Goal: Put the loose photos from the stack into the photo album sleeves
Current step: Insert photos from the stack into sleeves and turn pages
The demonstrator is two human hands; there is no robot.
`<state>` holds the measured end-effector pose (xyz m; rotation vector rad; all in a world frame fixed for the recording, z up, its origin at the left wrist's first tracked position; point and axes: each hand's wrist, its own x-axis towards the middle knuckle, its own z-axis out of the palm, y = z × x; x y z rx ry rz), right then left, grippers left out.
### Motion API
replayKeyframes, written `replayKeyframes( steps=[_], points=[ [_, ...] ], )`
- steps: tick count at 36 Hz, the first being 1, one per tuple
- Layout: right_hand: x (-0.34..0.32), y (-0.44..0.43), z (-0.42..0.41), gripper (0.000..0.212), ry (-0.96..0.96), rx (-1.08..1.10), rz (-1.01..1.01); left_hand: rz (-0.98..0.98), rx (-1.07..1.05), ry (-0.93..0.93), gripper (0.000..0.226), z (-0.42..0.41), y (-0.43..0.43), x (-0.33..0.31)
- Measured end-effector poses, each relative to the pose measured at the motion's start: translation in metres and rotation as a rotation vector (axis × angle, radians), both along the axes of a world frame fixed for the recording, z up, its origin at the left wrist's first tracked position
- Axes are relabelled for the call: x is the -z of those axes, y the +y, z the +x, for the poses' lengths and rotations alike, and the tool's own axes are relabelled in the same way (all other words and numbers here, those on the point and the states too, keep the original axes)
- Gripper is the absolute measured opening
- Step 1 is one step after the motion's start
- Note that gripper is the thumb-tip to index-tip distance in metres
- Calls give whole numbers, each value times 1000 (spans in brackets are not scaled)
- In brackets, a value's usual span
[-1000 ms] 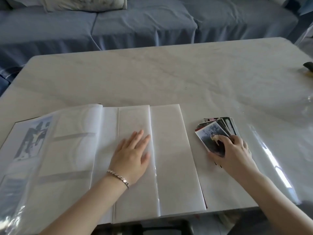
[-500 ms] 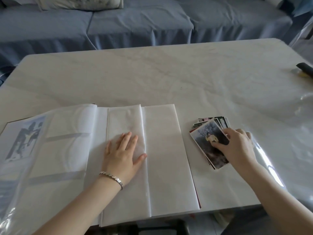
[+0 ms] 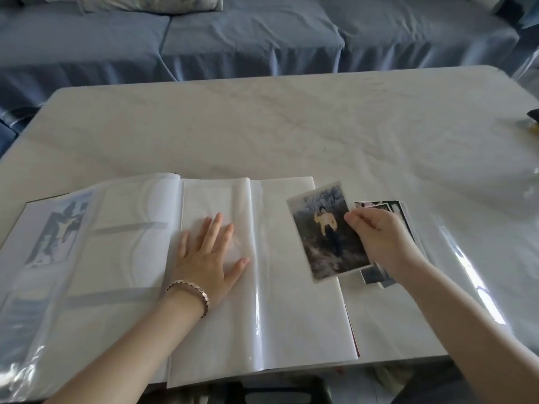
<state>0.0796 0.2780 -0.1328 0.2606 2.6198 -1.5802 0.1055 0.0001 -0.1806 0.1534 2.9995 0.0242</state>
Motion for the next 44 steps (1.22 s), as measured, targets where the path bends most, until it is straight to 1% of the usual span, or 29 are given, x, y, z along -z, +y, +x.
replayKeyframes(
  steps=[3,4,6,8,10,13,14,17,19,28,36,39,44],
  points=[
    [4,-18,-8,19,-142,6,-156,8,-4,42,73,3,-4,-3],
    [5,-24,-10,15,-163,23,-189,6,-5,53,70,3,-4,-3],
    [4,-35,-15,9,-146,72,-242,20,-1,53,64,4,-3,-4],
    [3,-46,-21,6,-62,141,-261,48,0,44,64,4,-1,-4],
    [2,-56,-25,14,37,184,-229,61,4,44,64,3,0,-2],
    [0,-70,-28,8,136,191,-127,60,10,73,65,4,0,0],
    [0,-73,-29,8,162,186,-92,65,10,80,65,4,-1,1],
    [1,-81,-31,18,246,171,25,90,9,94,65,4,0,2],
    [1,-85,-30,12,297,164,75,92,7,97,64,4,0,3],
    [0,-90,-28,9,430,127,103,108,0,103,62,5,2,0],
    [1,-92,-27,8,489,123,77,175,3,123,63,6,3,-3],
    [3,-95,-27,9,476,104,109,172,-1,119,63,6,3,-2],
    [7,-102,-20,9,505,3,230,138,-2,129,64,5,2,3]
  ],
)
